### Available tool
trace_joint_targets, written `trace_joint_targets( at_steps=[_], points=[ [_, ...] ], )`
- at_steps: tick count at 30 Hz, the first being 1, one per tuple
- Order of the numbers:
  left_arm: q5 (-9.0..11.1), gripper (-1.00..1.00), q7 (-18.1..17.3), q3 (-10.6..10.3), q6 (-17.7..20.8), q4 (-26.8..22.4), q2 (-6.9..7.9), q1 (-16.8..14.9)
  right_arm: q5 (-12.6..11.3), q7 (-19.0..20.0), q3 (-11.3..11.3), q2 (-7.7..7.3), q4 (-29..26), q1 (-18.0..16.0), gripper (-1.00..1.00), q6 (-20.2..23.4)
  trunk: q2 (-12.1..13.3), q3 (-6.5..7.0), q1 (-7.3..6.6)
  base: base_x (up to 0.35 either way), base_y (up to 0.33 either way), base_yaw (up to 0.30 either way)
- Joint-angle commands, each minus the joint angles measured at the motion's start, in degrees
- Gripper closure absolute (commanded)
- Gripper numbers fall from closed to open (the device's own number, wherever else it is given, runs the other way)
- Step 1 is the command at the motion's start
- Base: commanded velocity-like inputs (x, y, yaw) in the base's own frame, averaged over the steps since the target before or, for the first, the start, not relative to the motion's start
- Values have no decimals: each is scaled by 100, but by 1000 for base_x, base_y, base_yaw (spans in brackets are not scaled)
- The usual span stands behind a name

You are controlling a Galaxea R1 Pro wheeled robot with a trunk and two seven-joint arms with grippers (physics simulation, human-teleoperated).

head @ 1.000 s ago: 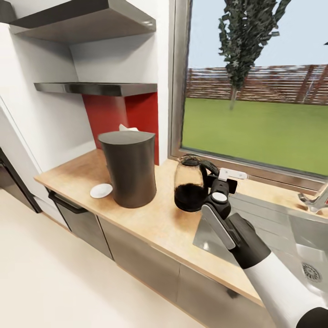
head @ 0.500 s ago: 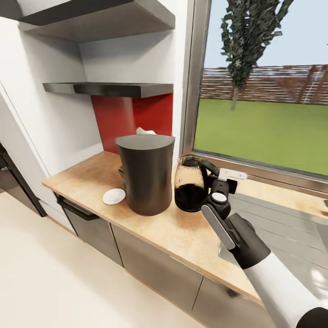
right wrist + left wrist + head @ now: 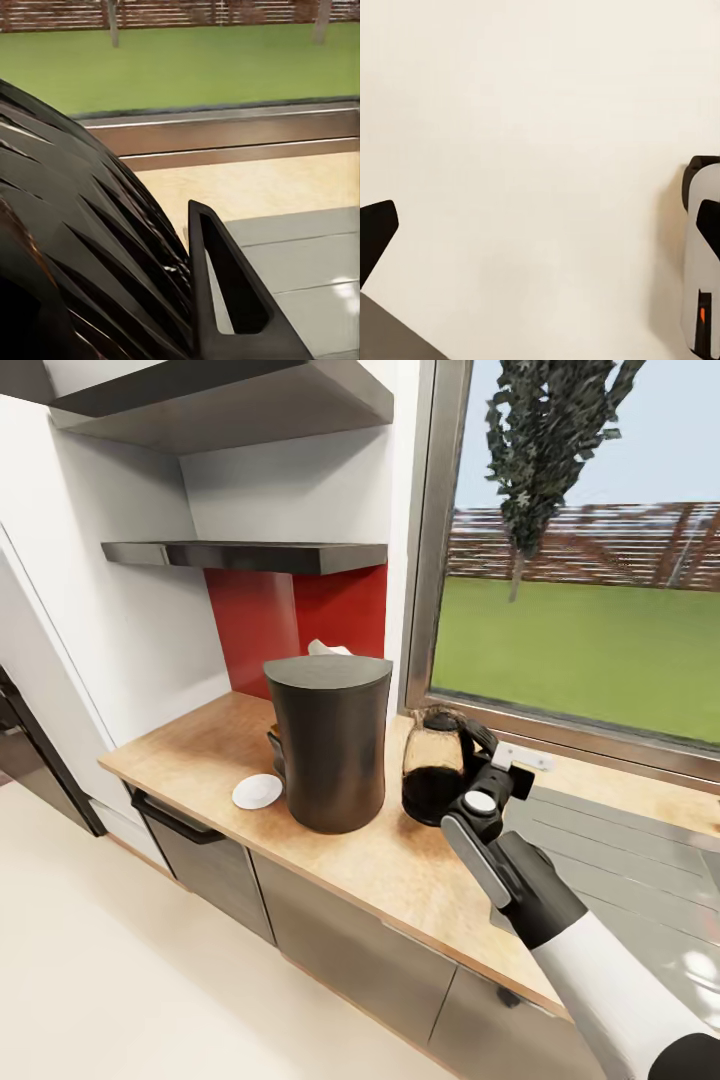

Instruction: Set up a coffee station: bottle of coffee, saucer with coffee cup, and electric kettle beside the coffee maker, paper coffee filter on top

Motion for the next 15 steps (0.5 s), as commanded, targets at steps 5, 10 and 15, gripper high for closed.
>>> trace_joint_targets(
  at_steps=[5, 10, 15],
  points=[
    [61, -100, -13, -42, -2, 37, 0, -4, 1, -43, 18, -6, 100, -9, 100, -138, -12, -10, 3, 111, 0, 0],
    [63, -100, -2, -42, -1, 75, -2, -4, 5, -43, 18, -6, 379, -9, 100, -281, -12, -10, 3, 261, 0, 0],
    [62, -100, -1, -42, -1, 80, -2, -4, 3, -36, 18, -6, 643, -9, 100, -619, -12, -10, 3, 55, 0, 0]
  ],
)
